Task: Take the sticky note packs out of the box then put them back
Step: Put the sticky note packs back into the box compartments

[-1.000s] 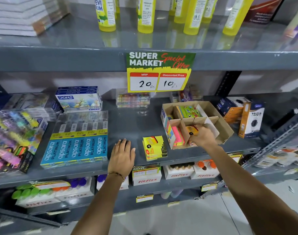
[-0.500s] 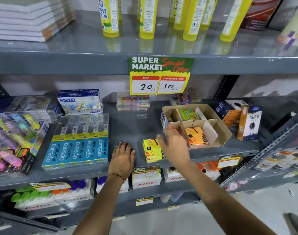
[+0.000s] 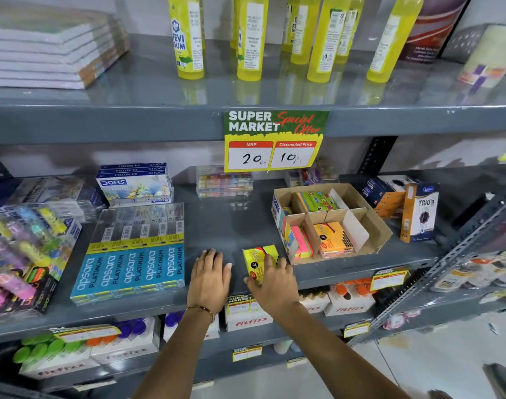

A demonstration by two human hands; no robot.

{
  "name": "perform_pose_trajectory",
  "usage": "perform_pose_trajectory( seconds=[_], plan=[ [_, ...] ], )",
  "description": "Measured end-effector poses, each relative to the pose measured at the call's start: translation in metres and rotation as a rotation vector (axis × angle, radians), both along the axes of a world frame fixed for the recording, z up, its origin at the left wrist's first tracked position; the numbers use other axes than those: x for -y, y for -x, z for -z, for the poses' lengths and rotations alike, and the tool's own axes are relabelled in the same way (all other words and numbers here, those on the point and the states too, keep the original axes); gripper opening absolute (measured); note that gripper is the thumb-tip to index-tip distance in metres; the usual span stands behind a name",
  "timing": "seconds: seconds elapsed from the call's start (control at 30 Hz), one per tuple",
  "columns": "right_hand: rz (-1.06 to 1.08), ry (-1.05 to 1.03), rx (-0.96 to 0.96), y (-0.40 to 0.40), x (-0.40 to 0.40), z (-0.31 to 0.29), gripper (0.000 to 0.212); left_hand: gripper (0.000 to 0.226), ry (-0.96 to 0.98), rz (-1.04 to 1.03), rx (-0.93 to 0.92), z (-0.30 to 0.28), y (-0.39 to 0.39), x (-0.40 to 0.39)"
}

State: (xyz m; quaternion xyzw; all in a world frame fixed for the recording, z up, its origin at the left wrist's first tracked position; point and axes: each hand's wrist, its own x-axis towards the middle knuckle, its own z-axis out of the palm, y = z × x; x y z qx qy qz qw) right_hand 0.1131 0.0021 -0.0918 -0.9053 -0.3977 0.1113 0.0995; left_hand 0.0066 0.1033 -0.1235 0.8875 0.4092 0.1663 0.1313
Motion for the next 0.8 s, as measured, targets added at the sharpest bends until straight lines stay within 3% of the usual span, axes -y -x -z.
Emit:
perform_pose_trajectory(
  seconds=[0.2,0.33,0.47,0.6,0.7,0.8],
  plan=[
    [-0.013,-0.087,0.022,-0.003,0.003,-0.01,0.065,0.083,-0.02,0.008,0.002,-0.013,0.001,0.005],
    [-0.054,-0.376,-0.035,-0.018,0.019,-0.039,0.061,0.057,0.022,-0.003,0.026,-0.008,-0.013,0.005],
    [0.119,-0.692,0.064,-0.068,0.046,-0.076,0.06,0.041,0.045,-0.02,0.038,0.0,-0.022,0.006],
    [0.229,-0.527,0.075,-0.126,0.066,-0.082,0.043,0.04,0.039,-0.028,0.013,0.006,-0.022,0.006],
    [0.23,-0.316,0.016,-0.145,0.066,-0.061,0.054,0.04,0.039,-0.035,0.014,0.006,-0.023,0.007],
    [0.197,-0.283,0.004,-0.151,0.061,-0.044,0.049,0.042,0.05,-0.038,-0.001,0.005,-0.023,0.008]
  ],
)
